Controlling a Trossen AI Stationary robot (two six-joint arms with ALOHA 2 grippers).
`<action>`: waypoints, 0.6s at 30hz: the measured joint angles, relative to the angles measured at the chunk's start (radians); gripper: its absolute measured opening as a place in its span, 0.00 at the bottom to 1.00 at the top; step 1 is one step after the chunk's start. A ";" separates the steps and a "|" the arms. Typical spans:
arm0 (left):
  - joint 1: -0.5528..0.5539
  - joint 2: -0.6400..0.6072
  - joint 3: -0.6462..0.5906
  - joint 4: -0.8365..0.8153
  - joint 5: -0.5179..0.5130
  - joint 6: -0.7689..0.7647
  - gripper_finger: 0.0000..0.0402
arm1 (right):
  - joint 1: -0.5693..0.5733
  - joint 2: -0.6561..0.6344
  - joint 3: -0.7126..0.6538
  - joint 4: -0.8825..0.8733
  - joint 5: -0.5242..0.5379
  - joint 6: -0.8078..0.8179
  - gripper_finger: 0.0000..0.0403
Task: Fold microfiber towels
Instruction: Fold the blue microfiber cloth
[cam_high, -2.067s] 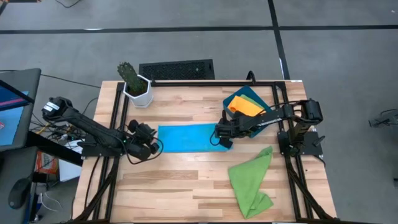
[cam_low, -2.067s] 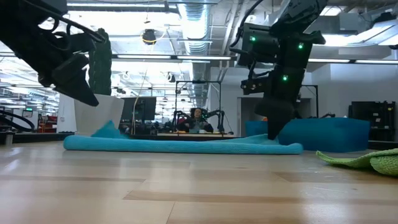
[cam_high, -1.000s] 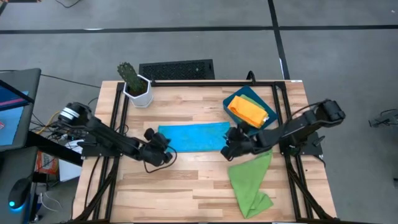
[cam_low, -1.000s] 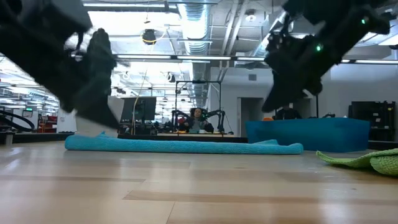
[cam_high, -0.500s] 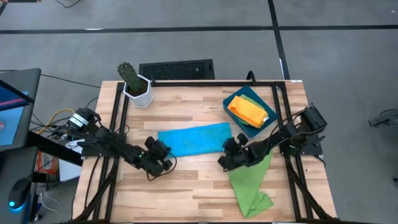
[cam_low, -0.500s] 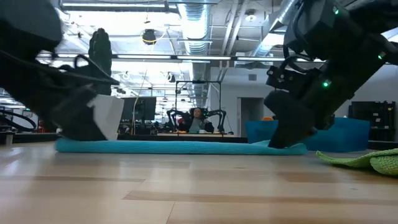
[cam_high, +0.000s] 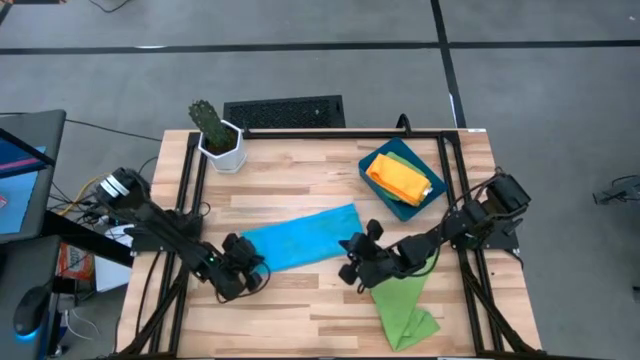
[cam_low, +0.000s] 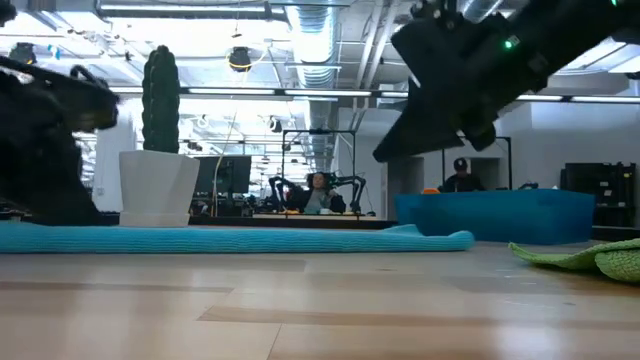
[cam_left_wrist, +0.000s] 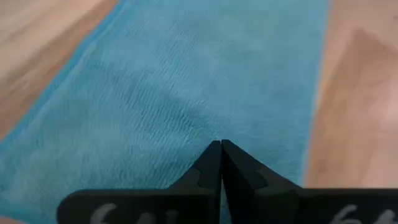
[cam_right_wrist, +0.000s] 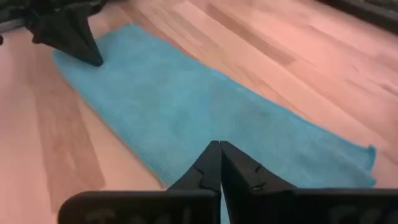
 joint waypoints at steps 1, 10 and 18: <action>0.000 -0.024 0.000 -0.007 0.001 0.013 0.00 | 0.000 0.000 0.000 0.017 -0.001 -0.019 0.08; 0.001 -0.213 0.002 -0.063 -0.007 0.055 0.00 | -0.003 0.014 -0.006 0.119 0.003 -0.108 0.03; -0.038 -0.224 0.003 0.012 -0.177 0.085 0.00 | -0.034 0.179 -0.072 0.455 -0.050 -0.219 0.04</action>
